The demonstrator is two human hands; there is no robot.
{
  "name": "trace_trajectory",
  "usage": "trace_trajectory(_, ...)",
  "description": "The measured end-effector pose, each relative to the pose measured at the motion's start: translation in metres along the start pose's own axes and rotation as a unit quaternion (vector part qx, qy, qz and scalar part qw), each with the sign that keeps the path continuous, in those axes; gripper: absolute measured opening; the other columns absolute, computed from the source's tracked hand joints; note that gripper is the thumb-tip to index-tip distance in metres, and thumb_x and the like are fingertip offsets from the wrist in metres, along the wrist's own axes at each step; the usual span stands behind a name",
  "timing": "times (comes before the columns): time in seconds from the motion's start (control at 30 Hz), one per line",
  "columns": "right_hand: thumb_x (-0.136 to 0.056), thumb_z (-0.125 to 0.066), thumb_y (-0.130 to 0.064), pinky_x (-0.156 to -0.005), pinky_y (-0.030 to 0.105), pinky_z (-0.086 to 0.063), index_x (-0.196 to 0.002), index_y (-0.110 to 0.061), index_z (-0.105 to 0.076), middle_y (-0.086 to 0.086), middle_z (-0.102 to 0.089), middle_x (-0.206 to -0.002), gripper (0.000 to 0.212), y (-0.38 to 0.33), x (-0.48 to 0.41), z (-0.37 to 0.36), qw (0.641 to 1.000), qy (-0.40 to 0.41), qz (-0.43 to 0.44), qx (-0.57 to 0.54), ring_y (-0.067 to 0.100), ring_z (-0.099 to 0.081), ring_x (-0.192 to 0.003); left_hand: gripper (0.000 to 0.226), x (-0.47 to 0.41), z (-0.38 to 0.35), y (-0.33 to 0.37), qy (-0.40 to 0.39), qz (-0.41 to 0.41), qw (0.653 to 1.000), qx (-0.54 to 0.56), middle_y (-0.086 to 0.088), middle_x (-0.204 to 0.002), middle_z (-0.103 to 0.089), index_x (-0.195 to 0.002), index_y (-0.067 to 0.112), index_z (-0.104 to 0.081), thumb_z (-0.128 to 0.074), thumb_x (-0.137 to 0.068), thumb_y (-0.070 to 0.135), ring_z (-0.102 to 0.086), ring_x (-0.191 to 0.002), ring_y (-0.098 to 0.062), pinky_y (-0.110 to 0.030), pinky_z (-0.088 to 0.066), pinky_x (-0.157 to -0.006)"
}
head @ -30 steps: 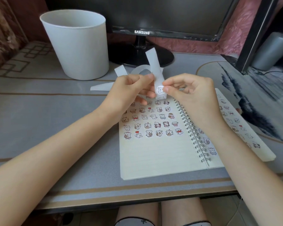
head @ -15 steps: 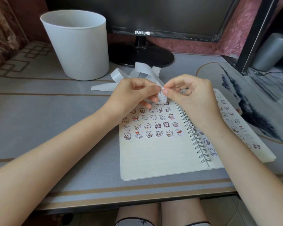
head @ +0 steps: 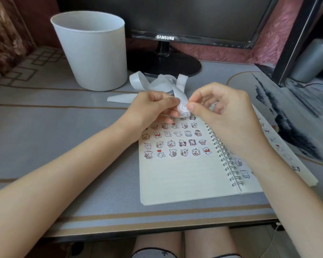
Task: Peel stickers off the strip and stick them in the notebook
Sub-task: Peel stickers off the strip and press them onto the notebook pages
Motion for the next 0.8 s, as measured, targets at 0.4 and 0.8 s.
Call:
trace_trajectory(0.4, -0.076, -0.075, -0.013, -0.071, 0.028, -0.051, -0.076, -0.010, -0.072, 0.005, -0.073, -0.077, 0.004, 0.003, 0.050, -0.078, 0.955, -0.228, -0.153, -0.114, 0.006, -0.059, -0.064, 0.014, 0.000, -0.002, -0.001, -0.003, -0.002, 1.000, -0.006, -0.003, -0.069, -0.063, -0.078, 0.005, -0.063, -0.061, -0.090, 0.009, -0.064, -0.056, -0.005, -0.015, -0.050, -0.050)
trace_trajectory(0.8, -0.076, -0.074, -0.021, -0.061, 0.025, -0.047, -0.073, -0.016, -0.072, -0.001, -0.071, -0.069, 0.007, 0.007, 0.055, -0.081, 0.965, -0.200, -0.154, -0.070, -0.001, -0.053, -0.055, 0.015, 0.000, -0.002, -0.001, -0.003, -0.009, 1.000, -0.021, -0.004, -0.070, -0.064, -0.077, 0.004, -0.063, -0.061, -0.090, 0.010, -0.063, -0.056, -0.005, -0.014, -0.050, -0.051)
Point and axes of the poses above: each hand's wrist, its own x-axis away from the middle knuckle, its own z-axis out of the back of the hand, y = z × x, the point moved 9 cm from there along -x, towards the middle knuckle
